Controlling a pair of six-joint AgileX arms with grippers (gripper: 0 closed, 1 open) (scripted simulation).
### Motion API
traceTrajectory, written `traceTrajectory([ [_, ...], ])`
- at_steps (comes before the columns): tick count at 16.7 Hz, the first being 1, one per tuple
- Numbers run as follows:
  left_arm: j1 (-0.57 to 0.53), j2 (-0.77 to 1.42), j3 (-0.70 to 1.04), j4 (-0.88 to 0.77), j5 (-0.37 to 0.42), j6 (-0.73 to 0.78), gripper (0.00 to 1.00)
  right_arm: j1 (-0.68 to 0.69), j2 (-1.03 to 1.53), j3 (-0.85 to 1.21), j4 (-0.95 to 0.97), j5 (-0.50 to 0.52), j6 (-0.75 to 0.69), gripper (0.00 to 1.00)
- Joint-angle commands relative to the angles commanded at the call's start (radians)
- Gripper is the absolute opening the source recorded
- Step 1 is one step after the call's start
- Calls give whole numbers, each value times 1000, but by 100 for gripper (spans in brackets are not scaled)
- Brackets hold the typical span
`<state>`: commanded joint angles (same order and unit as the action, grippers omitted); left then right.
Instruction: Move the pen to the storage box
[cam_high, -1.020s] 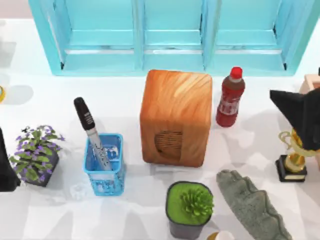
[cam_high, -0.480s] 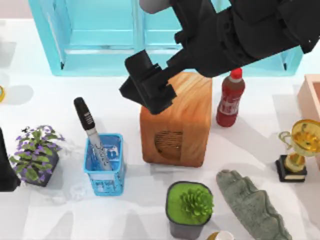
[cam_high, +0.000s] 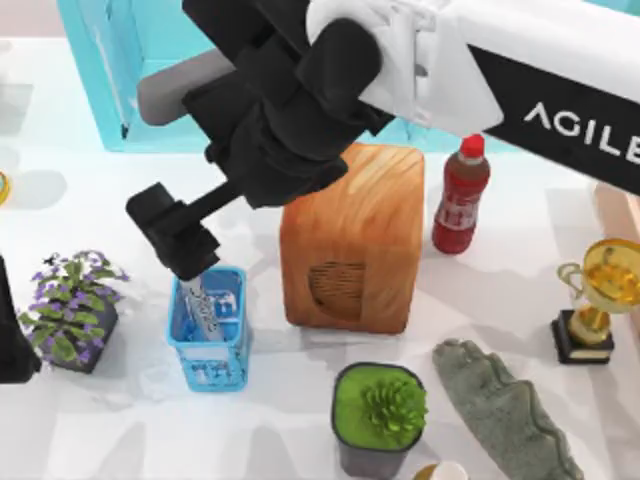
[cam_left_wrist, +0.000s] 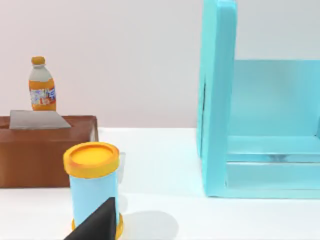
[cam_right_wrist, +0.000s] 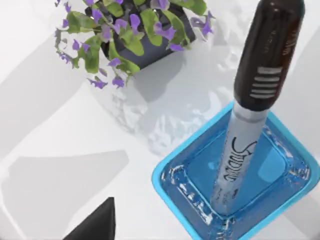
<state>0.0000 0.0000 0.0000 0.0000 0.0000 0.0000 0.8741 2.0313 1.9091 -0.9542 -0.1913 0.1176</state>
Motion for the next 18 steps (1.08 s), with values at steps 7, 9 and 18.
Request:
traceTrajectory([
  [7,0,0,0,0,0,0,100,-3,96,43,-32,26,0,100],
  [9,0,0,0,0,0,0,100,-4,95,41,-31,25,0,100],
  [18,0,0,0,0,0,0,100,81,311,7,232,63,80,100],
])
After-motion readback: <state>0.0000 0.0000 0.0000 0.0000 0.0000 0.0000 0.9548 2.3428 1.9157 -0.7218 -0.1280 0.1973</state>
